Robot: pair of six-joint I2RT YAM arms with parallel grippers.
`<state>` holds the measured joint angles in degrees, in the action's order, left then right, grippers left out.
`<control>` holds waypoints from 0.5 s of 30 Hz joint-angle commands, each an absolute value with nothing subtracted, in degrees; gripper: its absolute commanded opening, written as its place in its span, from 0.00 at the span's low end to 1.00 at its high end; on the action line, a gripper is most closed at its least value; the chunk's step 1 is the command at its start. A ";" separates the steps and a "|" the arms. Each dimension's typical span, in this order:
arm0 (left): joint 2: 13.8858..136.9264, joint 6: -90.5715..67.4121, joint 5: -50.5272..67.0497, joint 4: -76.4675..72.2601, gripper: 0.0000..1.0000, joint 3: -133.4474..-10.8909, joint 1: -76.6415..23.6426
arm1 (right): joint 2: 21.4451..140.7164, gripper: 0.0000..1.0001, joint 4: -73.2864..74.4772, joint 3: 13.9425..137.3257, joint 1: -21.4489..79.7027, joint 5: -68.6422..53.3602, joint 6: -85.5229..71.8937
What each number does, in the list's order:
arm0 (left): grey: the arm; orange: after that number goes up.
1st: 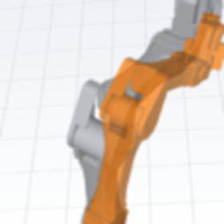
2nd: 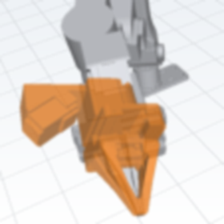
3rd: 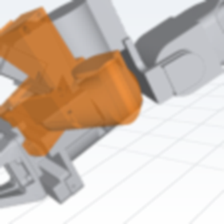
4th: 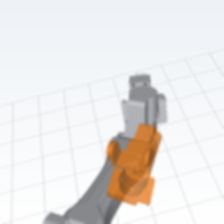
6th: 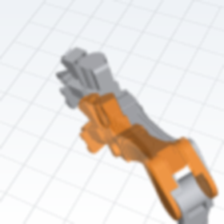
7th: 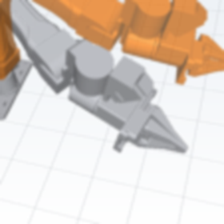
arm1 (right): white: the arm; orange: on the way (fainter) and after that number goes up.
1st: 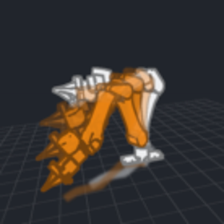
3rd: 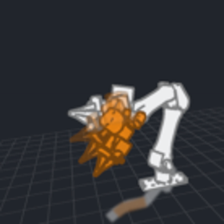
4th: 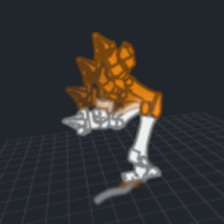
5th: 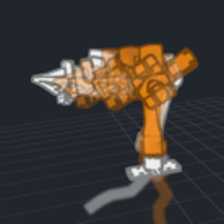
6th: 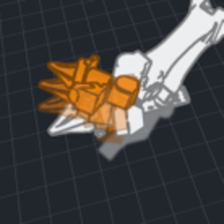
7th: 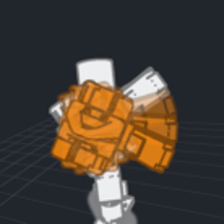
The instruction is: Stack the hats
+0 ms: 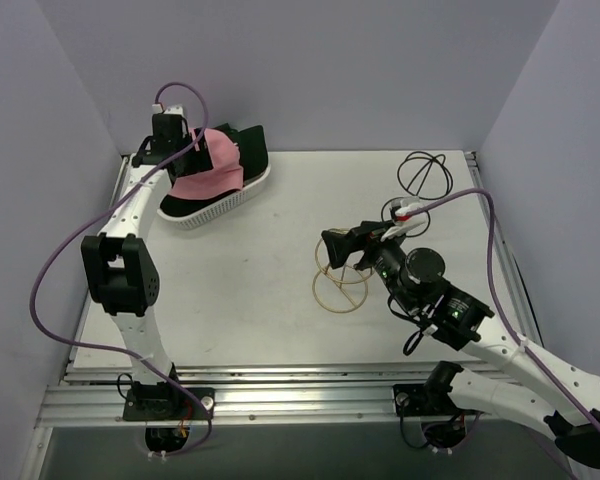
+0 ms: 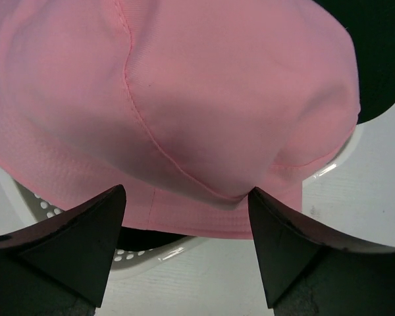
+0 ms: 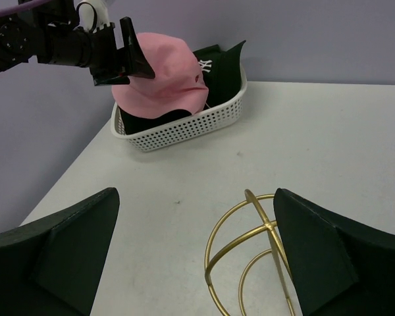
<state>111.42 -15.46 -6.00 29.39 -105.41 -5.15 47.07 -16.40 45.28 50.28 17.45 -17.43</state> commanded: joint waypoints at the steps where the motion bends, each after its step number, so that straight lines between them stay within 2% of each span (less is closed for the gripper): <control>1: 112.58 -14.41 -4.39 28.13 0.83 -110.30 -4.57 | 48.77 0.99 -18.02 47.46 50.45 15.12 -16.17; 2: 113.11 -14.41 -4.39 27.86 0.81 -110.56 -4.57 | 49.04 0.99 -17.93 47.55 50.54 14.86 -16.08; 7: 113.82 -14.68 -4.83 26.98 0.39 -111.62 -4.57 | 49.57 0.99 -16.96 48.34 50.71 14.24 -15.65; 10: 113.12 -14.94 -4.66 26.46 0.22 -111.71 -4.57 | 49.22 0.99 -17.14 48.16 50.80 14.50 -15.64; 11: 112.94 -14.94 -4.57 26.19 0.07 -111.71 -4.57 | 49.31 0.99 -17.14 48.16 50.71 14.59 -15.56; 12: 112.77 -15.03 -4.57 26.19 0.03 -111.71 -4.66 | 49.22 0.99 -17.05 48.16 50.71 14.50 -15.56; 15: 112.06 -15.47 -4.40 26.10 0.02 -111.62 -4.66 | 49.39 0.99 -17.05 48.16 50.71 14.59 -15.47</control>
